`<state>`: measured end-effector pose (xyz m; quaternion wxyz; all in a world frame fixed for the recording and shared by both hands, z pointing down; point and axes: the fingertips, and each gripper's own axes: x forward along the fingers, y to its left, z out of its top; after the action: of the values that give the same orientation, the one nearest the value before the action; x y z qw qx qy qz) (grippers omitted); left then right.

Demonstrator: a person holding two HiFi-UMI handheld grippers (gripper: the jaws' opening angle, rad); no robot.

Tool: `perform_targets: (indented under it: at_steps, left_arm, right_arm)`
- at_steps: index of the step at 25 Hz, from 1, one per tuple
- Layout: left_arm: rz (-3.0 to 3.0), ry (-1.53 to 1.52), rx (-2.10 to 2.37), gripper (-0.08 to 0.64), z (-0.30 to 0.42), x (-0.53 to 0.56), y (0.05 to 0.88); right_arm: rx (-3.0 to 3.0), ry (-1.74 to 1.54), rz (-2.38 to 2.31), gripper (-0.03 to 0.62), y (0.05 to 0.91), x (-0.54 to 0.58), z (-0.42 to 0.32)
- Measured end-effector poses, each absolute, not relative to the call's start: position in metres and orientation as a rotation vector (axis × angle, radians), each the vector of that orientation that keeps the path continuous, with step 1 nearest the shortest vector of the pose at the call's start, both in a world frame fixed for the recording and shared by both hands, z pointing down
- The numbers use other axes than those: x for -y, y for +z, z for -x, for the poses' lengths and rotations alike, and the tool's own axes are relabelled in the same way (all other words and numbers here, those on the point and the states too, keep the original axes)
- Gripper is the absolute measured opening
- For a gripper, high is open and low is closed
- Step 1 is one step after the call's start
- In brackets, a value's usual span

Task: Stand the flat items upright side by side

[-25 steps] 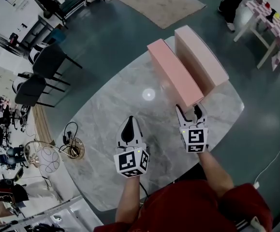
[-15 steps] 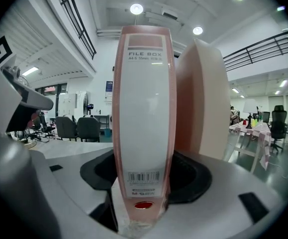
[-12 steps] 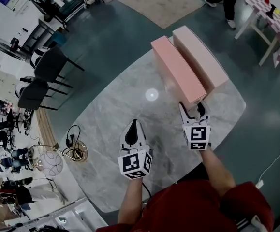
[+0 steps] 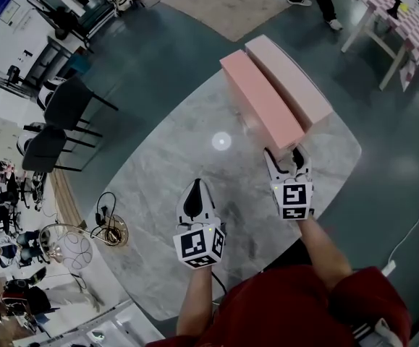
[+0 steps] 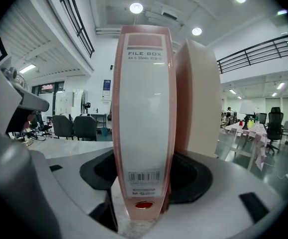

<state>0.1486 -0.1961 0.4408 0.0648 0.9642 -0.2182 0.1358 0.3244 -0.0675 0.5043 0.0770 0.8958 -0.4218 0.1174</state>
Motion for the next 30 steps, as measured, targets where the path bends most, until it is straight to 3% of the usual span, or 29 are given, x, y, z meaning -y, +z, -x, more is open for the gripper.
perform_targets:
  at_steps: [11,17,30]
  left_arm:
    - [-2.910,0.425,0.650,0.005,-0.146,0.187,0.444]
    - [-2.905,0.429,0.660,0.005,-0.147,0.179,0.446]
    - [-2.870,0.429,0.839,0.005,-0.158,0.158,0.432]
  right_arm:
    - [1.242,0.338,-2.669,0.304,0.501,0.053,-0.316]
    - [1.239,0.311,-2.646,0.275,0.501,0.043,-0.312]
    - [1.437,0.292,-2.632,0.275,0.479,0.011,-0.319]
